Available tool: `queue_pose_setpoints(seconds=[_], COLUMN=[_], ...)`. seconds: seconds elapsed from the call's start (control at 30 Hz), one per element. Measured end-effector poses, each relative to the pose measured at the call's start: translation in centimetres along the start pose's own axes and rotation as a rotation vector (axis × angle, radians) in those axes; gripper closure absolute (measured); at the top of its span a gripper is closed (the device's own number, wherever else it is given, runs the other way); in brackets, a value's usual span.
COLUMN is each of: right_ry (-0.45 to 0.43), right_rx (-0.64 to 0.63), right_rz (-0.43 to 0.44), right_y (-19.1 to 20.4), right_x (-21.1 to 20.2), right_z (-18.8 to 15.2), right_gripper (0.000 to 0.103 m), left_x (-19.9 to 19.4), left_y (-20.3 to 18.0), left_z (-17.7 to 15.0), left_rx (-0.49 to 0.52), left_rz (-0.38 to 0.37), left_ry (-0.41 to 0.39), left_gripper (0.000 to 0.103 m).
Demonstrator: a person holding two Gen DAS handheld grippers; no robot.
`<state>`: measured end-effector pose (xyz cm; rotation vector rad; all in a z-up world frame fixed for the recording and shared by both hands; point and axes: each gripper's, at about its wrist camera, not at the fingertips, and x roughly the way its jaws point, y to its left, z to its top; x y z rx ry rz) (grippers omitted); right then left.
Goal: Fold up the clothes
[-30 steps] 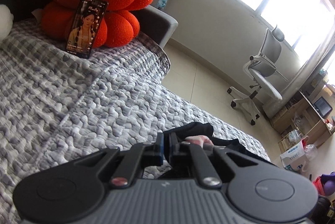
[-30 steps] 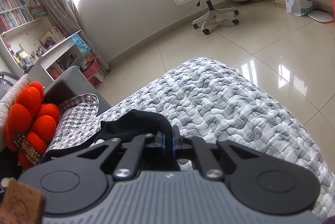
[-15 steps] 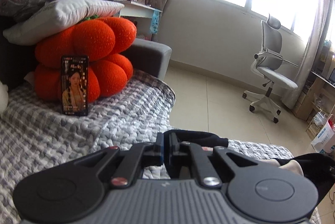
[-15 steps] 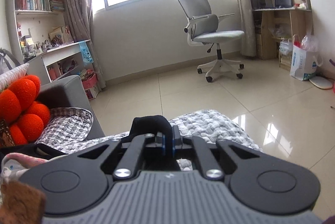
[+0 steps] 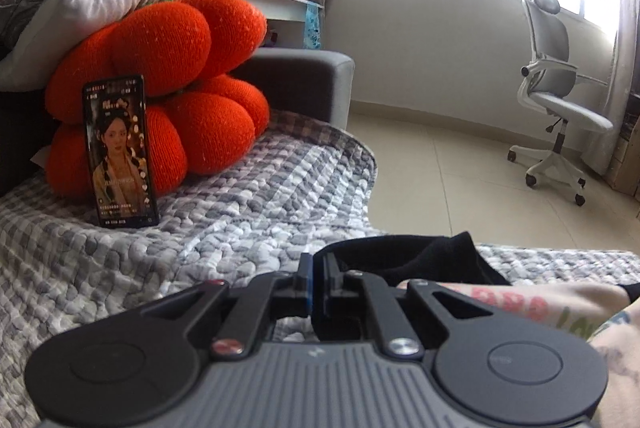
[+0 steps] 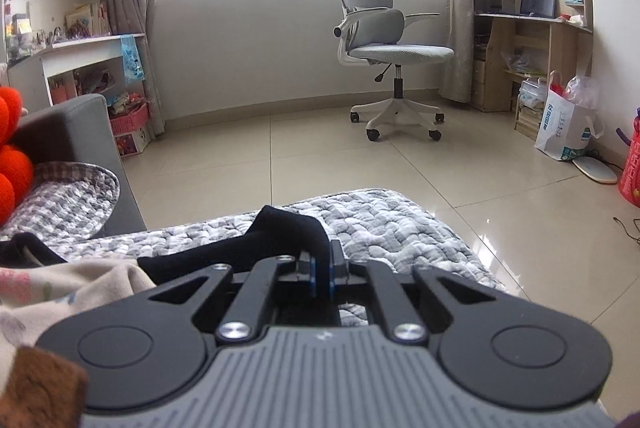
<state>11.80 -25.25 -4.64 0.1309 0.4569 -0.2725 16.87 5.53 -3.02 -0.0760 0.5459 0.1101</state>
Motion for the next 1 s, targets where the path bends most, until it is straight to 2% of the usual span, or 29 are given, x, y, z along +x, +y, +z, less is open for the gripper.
queue_pose_setpoints(seconds=[0.1,0.2,0.3,0.33,0.4,0.43,0.47,0.5,0.53,0.57,0.63,0.83,0.9,1.0], right_ry=[0.026,0.049,0.039,0.035,0.039,0.047,0.049,0.049,0.037,0.022,0.022,0.068,0.089,0.118], right_rx=[-0.009,-0.004,0.031,0.041,0.056,0.063,0.072,0.082,0.091,0.095,0.086,0.122,0.139,0.152], right_rz=[-0.002,-0.003,0.006,0.006,0.02,0.033,0.044,0.054,0.061,0.065,0.07,0.113,0.127,0.149], right_y=[0.0,-0.2,-0.4,-0.4,-0.3,-0.3,-0.3,-0.2,-0.3,-0.3,-0.1,-0.3,-0.4,-0.6], right_x=[0.4,0.7,-0.1,-0.6,-1.3,-1.7,-2.2,-2.7,-3.4,-4.1,-5.1,-7.3,-7.9,-8.3], right_z=[-0.5,-0.8,-0.6,-0.3,0.2,0.4,0.7,0.9,1.1,1.3,1.6,1.8,1.6,0.6], right_gripper=[0.097,0.097,0.092,0.088,0.088,0.085,0.071,0.061,0.043,0.038,0.038,0.038,0.038,0.038], left_x=[1.5,1.3,0.6,0.3,-0.3,-0.7,-1.2,-1.8,-2.3,-2.9,-4.0,-7.2,-8.2,-9.3], left_y=[0.4,0.5,0.6,0.6,0.5,0.5,0.5,0.6,0.7,0.8,1.2,2.7,3.3,3.5], left_z=[-1.1,-1.3,-0.8,-0.7,-0.4,-0.3,-0.2,-0.2,-0.1,0.0,0.0,-0.3,-1.1,-2.7], left_rx=[-0.029,-0.037,-0.044,-0.047,-0.034,-0.027,-0.021,-0.021,-0.025,-0.029,-0.057,-0.168,-0.235,-0.279], left_rz=[0.015,0.012,-0.009,-0.018,-0.013,-0.007,0.0,0.002,0.003,0.003,-0.008,-0.05,-0.072,-0.12], left_ry=[0.038,0.041,0.073,0.085,0.119,0.129,0.137,0.146,0.157,0.167,0.195,0.283,0.319,0.351], left_gripper=[0.099,0.098,0.096,0.091,0.079,0.067,0.06,0.058,0.055,0.051,0.044,0.037,0.037,0.037])
